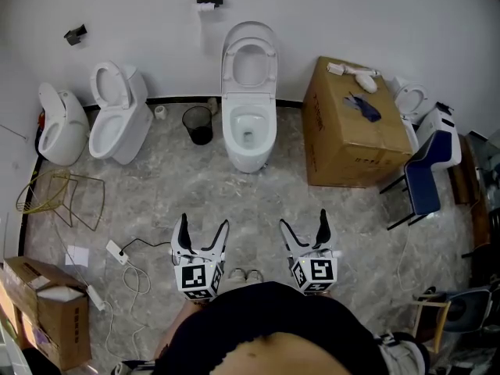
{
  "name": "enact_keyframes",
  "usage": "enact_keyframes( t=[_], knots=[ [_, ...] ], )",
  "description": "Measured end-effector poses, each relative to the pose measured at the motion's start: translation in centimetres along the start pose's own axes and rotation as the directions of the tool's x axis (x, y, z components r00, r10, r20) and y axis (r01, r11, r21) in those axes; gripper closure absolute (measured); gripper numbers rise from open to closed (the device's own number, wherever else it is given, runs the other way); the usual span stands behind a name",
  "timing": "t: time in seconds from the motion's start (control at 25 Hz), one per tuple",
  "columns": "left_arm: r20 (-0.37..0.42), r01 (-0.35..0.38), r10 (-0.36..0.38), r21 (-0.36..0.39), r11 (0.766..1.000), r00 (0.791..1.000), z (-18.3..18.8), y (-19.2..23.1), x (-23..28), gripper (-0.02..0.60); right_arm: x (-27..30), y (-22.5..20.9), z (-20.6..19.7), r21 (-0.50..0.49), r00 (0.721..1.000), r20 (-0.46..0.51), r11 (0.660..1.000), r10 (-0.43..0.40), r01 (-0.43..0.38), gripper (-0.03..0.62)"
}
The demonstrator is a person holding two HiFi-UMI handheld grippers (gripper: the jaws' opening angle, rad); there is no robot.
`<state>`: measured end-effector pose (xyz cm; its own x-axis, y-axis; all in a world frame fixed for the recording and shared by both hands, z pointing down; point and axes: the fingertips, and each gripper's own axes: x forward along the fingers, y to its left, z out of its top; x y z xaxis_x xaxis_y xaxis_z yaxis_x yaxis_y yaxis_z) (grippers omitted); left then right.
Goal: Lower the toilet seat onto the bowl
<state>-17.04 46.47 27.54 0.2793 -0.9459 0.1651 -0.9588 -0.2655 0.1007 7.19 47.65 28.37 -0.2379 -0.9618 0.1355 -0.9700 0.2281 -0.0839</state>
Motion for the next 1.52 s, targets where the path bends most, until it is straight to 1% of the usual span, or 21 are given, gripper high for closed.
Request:
enact_keyframes(
  t=[0.08,0.16,0.24,0.32,0.4,0.44,0.6,0.84,0.92,1.04,1.12,1.24,1.32,1.44,1.52],
  knots=[
    [0.033,0.004,-0.004,0.010,1.000,0.999,0.8,-0.1,0.0,0.116,0.2,0.0,0.3,-0.012,1.000,0.011,1.000,-0.012,0.013,0.083],
    [0.050,0.017,-0.019,0.031,0.999,0.999,1.3,-0.3,0.1,0.073,0.4,-0.2,0.4,-0.028,1.000,0.015,0.999,-0.017,0.018,0.056],
    [0.045,0.048,-0.051,0.055,0.997,0.998,0.9,-0.5,0.5,0.044,0.7,-0.9,0.0,-0.024,1.000,0.009,0.999,-0.026,0.026,0.031],
    [0.018,0.082,-0.084,0.072,0.994,0.996,0.3,-0.6,1.1,0.007,1.2,-1.4,-0.2,-0.012,1.000,0.001,1.000,-0.025,0.025,0.013],
    [-0.008,0.098,-0.098,0.080,0.992,0.995,0.0,-0.3,1.6,0.005,1.8,-2.0,0.0,-0.017,1.000,0.001,1.000,-0.023,0.023,0.011],
    [-0.014,0.095,-0.094,0.082,0.992,0.995,-0.1,0.0,1.8,0.005,2.0,-2.3,0.1,-0.019,1.000,0.005,0.999,-0.026,0.027,0.011],
    [-0.003,0.044,-0.044,0.099,0.994,0.999,0.4,1.0,2.4,0.005,2.9,-3.6,0.8,-0.024,0.999,0.023,0.999,-0.046,0.047,0.011],
    [-0.024,0.016,-0.013,0.123,0.992,1.000,-0.3,0.2,3.5,0.005,3.4,-5.0,0.3,0.005,0.999,0.004,0.999,-0.051,0.051,0.011],
    [-0.030,0.013,-0.009,0.119,0.993,1.000,-0.5,-0.2,3.8,0.005,3.3,-5.2,-0.1,0.009,0.999,-0.017,0.999,-0.041,0.041,0.011],
    [-0.026,-0.007,0.009,0.100,0.995,1.000,-0.5,-0.6,4.2,0.005,3.5,-5.2,-0.4,0.005,0.999,-0.036,1.000,-0.006,0.006,0.011],
    [-0.027,-0.016,0.018,0.089,0.996,0.999,-0.5,-1.1,4.1,0.005,3.5,-5.3,-0.5,0.002,0.999,-0.035,1.000,0.011,-0.010,0.011],
    [-0.047,-0.010,0.015,0.110,0.994,0.999,-1.0,-1.7,3.9,0.005,3.6,-5.4,-0.7,-0.012,0.999,-0.033,1.000,0.022,-0.023,0.011],
    [-0.058,-0.013,0.020,0.115,0.993,0.998,-1.3,-1.5,3.8,0.005,3.7,-5.3,-0.5,-0.027,0.999,-0.021,0.999,0.027,-0.028,0.011],
    [-0.057,-0.025,0.030,0.091,0.996,0.998,-1.5,-0.7,4.2,0.005,4.0,-5.2,-0.6,-0.041,0.999,-0.011,0.999,0.031,-0.032,0.011],
    [-0.056,-0.026,0.032,0.096,0.995,0.998,-1.6,-0.4,4.6,0.005,4.3,-5.4,-0.9,-0.043,1.000,-0.012,0.999,0.029,-0.029,0.011]
  ],
)
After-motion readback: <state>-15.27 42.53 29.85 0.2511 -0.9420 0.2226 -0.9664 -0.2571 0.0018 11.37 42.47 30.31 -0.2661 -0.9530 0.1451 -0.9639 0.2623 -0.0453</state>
